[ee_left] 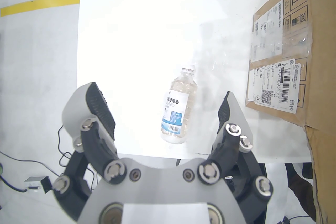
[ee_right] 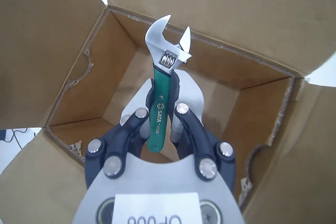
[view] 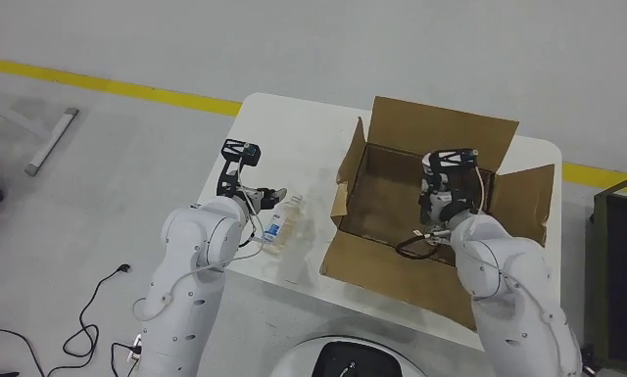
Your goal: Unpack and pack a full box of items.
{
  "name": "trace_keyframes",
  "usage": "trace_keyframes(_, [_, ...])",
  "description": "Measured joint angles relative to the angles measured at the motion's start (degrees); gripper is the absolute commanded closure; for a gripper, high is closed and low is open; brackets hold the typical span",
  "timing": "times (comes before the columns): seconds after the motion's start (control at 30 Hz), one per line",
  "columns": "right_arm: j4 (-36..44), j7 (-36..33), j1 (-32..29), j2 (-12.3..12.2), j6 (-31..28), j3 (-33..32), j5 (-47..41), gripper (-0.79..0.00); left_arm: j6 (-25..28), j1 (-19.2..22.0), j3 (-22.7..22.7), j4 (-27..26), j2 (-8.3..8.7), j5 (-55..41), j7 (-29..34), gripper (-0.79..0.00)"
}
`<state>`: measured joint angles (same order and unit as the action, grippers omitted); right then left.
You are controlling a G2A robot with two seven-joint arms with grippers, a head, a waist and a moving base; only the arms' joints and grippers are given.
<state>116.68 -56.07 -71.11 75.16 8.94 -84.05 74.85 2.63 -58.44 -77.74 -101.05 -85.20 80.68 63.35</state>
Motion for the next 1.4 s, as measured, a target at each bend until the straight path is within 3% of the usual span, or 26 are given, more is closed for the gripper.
trace_keyframes(0.4, [0.0, 0.3, -0.2, 0.0, 0.2, -0.2, -0.2, 0.000, 0.0, 0.0, 0.0, 0.0, 0.00, 0.0, 0.0, -0.785])
trace_keyframes(0.6, [6.5, 9.0, -2.2, 0.0, 0.0, -4.2, -4.9, 0.000, 0.0, 0.0, 0.0, 0.0, 0.00, 0.0, 0.0, -0.785])
trace_keyframes(0.87, [17.1, 16.7, -7.9, -0.2, -0.9, -17.7, -18.4, 0.000, 0.0, 0.0, 0.0, 0.0, 0.00, 0.0, 0.0, -0.785])
trace_keyframes(1.1, [18.0, 21.0, -12.0, -0.4, -2.5, -31.9, -27.6, 0.000, 0.0, 0.0, 0.0, 0.0, 0.00, 0.0, 0.0, -0.785])
trace_keyframes(1.2, [18.0, 20.2, -14.1, -0.6, -2.9, -37.1, -26.9, 0.000, 0.0, 0.0, 0.0, 0.0, 0.00, 0.0, 0.0, -0.785])
trace_keyframes(1.4, [18.0, 10.8, -17.7, -1.5, -1.5, -42.9, -15.4, 0.000, 0.0, 0.0, 0.0, 0.0, 0.00, 0.0, 0.0, -0.785])
